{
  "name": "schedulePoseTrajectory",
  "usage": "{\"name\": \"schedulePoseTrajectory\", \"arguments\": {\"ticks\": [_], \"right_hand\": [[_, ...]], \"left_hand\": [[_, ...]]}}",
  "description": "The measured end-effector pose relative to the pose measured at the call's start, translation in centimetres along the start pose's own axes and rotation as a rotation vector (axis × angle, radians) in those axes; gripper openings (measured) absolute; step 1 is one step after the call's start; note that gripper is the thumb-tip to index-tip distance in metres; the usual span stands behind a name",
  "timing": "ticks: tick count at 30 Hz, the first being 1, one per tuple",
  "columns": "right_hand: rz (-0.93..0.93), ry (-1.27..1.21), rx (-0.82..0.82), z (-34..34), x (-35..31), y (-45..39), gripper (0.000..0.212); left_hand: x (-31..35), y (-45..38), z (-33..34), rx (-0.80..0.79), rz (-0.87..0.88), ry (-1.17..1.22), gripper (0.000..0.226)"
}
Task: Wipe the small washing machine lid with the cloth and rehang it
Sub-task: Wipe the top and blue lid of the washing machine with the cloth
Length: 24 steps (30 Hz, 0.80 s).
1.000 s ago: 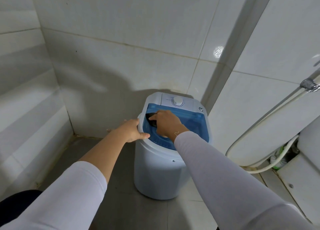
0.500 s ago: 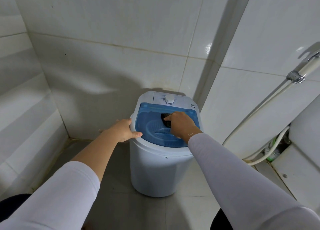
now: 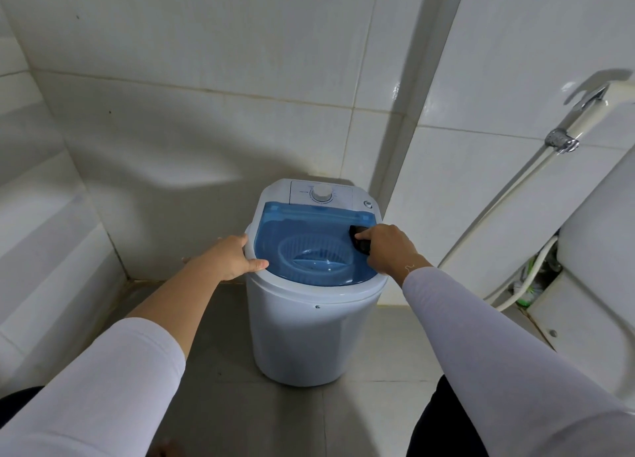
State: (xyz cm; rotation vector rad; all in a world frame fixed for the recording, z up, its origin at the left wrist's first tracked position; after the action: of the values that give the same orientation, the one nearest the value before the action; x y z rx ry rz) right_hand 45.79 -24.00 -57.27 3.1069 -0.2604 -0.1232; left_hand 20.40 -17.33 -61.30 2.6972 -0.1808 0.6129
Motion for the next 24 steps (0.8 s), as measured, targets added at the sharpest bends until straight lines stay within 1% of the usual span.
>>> {"name": "schedulePoseTrajectory", "arguments": {"ticks": [4,8,11,13,16,19,21,24], "right_hand": [[0.024,-0.006,0.010,-0.1,0.7,0.4,0.045],[0.106,0.012,0.008,-0.6,2.7,1.0,0.036],[0.133,-0.029,0.072,-1.8,2.4,0.9,0.038],[0.078,-0.030,0.114,-2.7,0.6,0.5,0.048],[-0.044,-0.074,0.113,-3.7,-3.6,-0.2,0.060],[-0.185,-0.074,0.092,-3.8,-8.5,-0.5,0.058],[-0.278,-0.045,0.047,-3.2,-11.6,-0.4,0.055],[-0.356,0.003,-0.022,-1.3,-14.9,-0.1,0.048]], "left_hand": [[0.8,1.0,-0.2,-0.007,0.023,0.029,0.080],[0.9,0.6,-1.0,-0.052,0.021,0.012,0.080],[0.9,-1.0,-2.4,-0.003,0.017,-0.020,0.070],[0.8,-2.3,-3.2,0.047,0.011,-0.019,0.064],[0.8,-3.8,-3.4,0.088,0.015,0.006,0.061],[0.9,-4.7,-3.0,0.067,0.025,0.076,0.062],[0.9,-5.0,-2.8,0.044,0.034,0.113,0.063],[0.7,-5.3,-2.9,0.029,0.061,0.141,0.063]]}}
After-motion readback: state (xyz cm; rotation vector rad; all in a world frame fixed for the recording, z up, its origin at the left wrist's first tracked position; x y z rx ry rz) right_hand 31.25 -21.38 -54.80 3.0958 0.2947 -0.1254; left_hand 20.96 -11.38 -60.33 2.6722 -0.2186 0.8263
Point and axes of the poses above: each hand's wrist, its own y-axis away from the middle knuckle, its own z-axis out of the palm, x = y × z, the point moved 4 cm from there along -y, towards the middle knuckle, and after that the axes turned 3 degrees about -z, right-handed, at the moved point
